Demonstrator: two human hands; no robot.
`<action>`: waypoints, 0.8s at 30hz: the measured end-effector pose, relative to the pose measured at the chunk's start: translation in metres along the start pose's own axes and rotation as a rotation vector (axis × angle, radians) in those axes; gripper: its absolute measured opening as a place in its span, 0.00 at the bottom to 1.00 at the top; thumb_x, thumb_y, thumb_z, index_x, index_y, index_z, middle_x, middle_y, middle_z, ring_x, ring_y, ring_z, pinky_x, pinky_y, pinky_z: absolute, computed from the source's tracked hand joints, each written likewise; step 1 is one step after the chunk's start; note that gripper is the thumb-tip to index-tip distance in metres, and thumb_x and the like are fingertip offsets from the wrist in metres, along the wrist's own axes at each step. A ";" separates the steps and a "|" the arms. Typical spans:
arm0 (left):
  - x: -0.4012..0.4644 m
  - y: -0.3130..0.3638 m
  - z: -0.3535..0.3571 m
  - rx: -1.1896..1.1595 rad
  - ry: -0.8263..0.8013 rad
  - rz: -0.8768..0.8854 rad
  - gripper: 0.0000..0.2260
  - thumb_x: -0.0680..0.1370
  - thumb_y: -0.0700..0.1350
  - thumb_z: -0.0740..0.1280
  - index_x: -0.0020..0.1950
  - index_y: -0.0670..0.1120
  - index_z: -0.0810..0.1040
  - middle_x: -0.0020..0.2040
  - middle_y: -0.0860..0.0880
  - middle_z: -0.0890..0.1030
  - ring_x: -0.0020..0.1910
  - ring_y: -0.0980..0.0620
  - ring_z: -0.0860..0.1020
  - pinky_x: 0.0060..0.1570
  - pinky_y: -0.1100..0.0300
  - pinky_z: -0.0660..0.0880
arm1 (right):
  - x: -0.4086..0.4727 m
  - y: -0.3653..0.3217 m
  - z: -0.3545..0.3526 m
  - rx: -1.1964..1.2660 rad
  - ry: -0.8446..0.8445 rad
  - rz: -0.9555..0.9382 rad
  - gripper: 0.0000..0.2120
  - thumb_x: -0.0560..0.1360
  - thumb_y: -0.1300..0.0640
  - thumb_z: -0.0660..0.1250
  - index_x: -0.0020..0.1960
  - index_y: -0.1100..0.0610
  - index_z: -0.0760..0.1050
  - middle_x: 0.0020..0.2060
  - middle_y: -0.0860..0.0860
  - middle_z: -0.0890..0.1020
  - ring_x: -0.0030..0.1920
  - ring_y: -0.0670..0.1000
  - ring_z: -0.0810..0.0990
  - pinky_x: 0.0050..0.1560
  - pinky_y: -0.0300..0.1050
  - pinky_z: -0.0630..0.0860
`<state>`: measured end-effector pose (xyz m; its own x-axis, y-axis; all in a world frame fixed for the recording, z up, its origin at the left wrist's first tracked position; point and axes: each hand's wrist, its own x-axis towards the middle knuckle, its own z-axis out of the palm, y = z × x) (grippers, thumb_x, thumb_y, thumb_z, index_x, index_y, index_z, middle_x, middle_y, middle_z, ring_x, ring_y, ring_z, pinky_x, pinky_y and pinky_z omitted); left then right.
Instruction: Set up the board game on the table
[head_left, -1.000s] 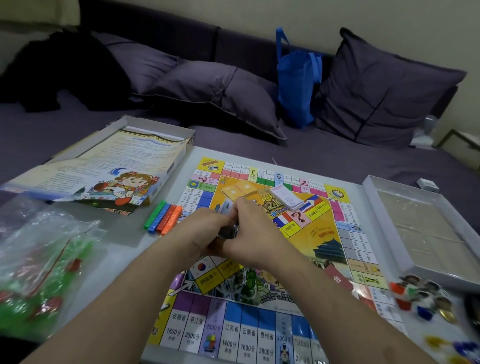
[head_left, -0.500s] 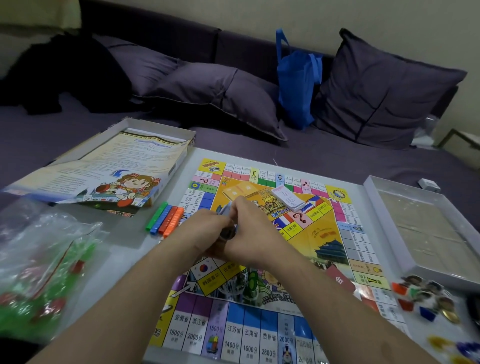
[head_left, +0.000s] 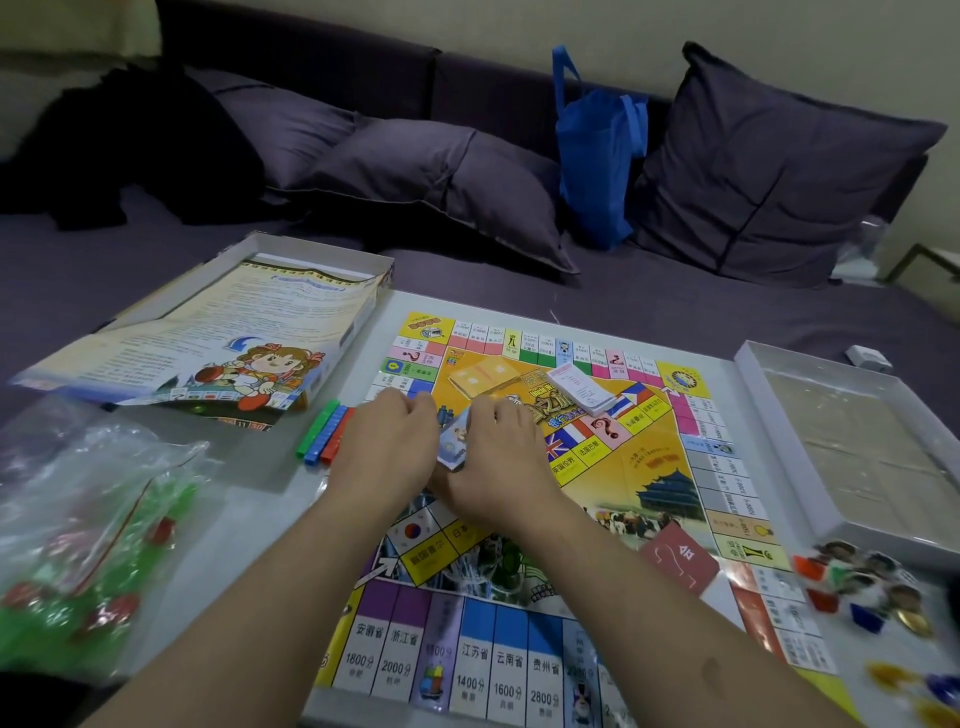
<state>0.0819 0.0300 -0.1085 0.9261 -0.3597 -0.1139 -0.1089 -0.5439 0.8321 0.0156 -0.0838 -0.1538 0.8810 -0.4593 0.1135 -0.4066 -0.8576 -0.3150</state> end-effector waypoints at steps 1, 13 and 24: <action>-0.001 0.001 0.000 -0.011 0.008 0.004 0.14 0.85 0.49 0.58 0.43 0.44 0.73 0.42 0.44 0.78 0.37 0.49 0.73 0.35 0.53 0.67 | -0.001 0.000 -0.004 0.036 0.020 0.005 0.32 0.74 0.31 0.65 0.64 0.54 0.66 0.60 0.52 0.69 0.63 0.55 0.66 0.65 0.53 0.68; -0.037 0.039 0.035 -0.256 -0.201 0.249 0.09 0.79 0.37 0.67 0.48 0.51 0.82 0.41 0.51 0.85 0.37 0.52 0.84 0.43 0.47 0.83 | -0.056 0.030 -0.085 0.327 0.171 0.089 0.04 0.78 0.56 0.66 0.52 0.53 0.72 0.48 0.48 0.75 0.49 0.50 0.73 0.47 0.52 0.76; -0.134 0.090 0.121 -0.210 -0.472 0.411 0.08 0.82 0.39 0.67 0.50 0.53 0.81 0.46 0.52 0.85 0.37 0.57 0.84 0.37 0.55 0.84 | -0.162 0.148 -0.162 0.202 0.189 0.370 0.24 0.73 0.71 0.67 0.61 0.48 0.75 0.60 0.47 0.74 0.56 0.49 0.77 0.56 0.50 0.79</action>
<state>-0.0956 -0.0626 -0.0839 0.5612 -0.8262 0.0492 -0.3024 -0.1493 0.9414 -0.2262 -0.1743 -0.0667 0.6184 -0.7762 0.1227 -0.6135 -0.5745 -0.5418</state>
